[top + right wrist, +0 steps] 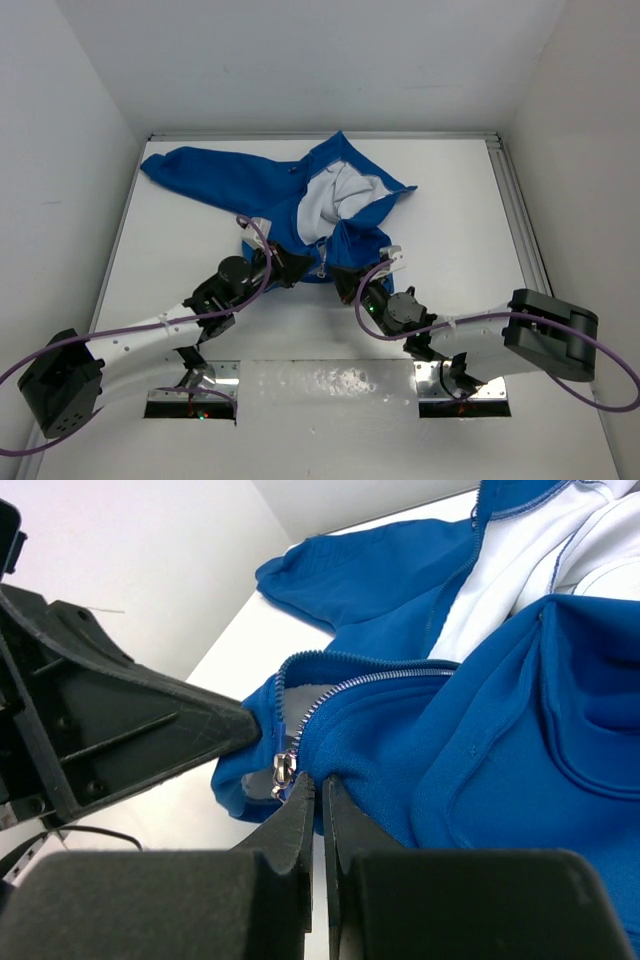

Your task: Zip up the jacket

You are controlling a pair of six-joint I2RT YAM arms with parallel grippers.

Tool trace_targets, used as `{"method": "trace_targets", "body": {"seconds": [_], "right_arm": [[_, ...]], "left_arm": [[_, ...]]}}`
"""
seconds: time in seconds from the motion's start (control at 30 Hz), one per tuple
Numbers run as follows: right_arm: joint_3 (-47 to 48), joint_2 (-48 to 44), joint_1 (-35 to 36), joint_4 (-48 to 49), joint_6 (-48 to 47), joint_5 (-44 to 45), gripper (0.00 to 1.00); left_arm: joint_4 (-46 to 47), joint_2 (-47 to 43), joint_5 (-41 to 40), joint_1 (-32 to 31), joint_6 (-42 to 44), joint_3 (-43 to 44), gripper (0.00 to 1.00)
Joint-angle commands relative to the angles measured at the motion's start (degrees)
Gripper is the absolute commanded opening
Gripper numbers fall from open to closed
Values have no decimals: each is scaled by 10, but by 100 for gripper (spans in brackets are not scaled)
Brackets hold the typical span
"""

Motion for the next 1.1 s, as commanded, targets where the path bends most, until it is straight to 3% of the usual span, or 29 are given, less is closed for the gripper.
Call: {"method": "trace_targets", "body": {"seconds": [0.0,1.07], "right_arm": [[25,4,6,28,-14,11,0],[43,-29,33,-12,-46,47,0]], "left_arm": [[49,-3,5,-11,-2,17,0],[-8,-14,-92,-66,38,22,0]]}}
